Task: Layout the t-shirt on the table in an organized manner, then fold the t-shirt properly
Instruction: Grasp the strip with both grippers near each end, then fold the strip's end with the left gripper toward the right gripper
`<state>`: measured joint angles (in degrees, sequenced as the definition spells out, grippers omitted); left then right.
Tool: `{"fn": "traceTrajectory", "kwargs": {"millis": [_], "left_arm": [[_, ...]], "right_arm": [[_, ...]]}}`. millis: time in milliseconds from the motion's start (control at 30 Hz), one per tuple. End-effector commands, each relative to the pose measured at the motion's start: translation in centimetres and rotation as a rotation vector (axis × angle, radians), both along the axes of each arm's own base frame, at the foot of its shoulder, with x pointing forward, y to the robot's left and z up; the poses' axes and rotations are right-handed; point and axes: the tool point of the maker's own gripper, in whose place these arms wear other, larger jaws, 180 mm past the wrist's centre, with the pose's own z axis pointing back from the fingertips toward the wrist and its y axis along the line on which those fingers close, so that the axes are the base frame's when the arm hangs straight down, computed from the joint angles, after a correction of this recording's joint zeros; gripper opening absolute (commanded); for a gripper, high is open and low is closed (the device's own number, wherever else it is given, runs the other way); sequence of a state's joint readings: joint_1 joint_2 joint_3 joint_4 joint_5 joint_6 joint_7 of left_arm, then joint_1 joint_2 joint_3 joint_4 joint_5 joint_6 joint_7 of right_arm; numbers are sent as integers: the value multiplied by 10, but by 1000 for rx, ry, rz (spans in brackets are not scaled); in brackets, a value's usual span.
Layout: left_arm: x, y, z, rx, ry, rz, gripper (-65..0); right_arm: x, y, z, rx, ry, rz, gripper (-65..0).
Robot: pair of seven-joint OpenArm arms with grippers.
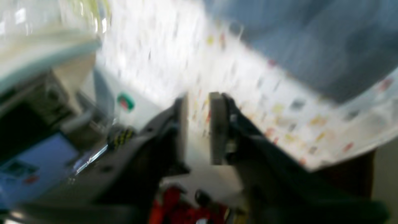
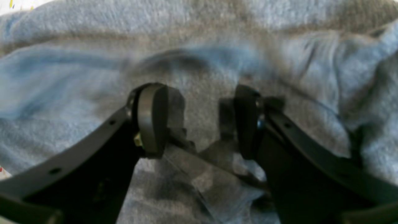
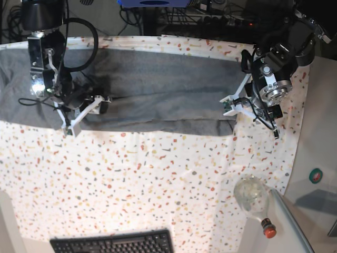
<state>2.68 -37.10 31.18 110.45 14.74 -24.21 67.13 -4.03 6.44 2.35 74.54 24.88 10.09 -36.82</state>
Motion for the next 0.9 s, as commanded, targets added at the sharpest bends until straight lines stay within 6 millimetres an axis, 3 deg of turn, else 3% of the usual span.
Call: {"fn": "traceTrajectory", "kwargs": {"millis": [0,133,233,333,400,467,533,567,667,867], "left_arm": [[8,2,11,6,-38,-6,-428],[7,15,14,23,-42,16,-240],[18,14,23,-39,-89,85,-176],[24,-2,24,-129,-119,147,-222],[23,-24,17,-194,-107,159,-295],[21,-50,7,-286,-82,167,-416],[17,-73,-7,-395,-37,170,-601],[14,-76,-14,-417,-16,172,-650],[6,-78,-42,-445,48,200,-650],[-17,-53,-92,-422,145,276,-650]], "right_arm": [[-2,-3,0,-14,16,6,-323],[-2,-3,0,-14,16,6,-323],[-1,-2,1,-14,13,8,-323],[-1,-1,9,-14,-15,15,-323],[4,2,24,-15,-65,24,-323],[6,4,37,-16,-104,31,-323],[8,3,45,-18,-131,28,-323],[8,3,46,-18,-134,28,-323],[9,0,46,-23,-138,24,-323],[4,-46,47,-65,-157,-91,-324]]}}
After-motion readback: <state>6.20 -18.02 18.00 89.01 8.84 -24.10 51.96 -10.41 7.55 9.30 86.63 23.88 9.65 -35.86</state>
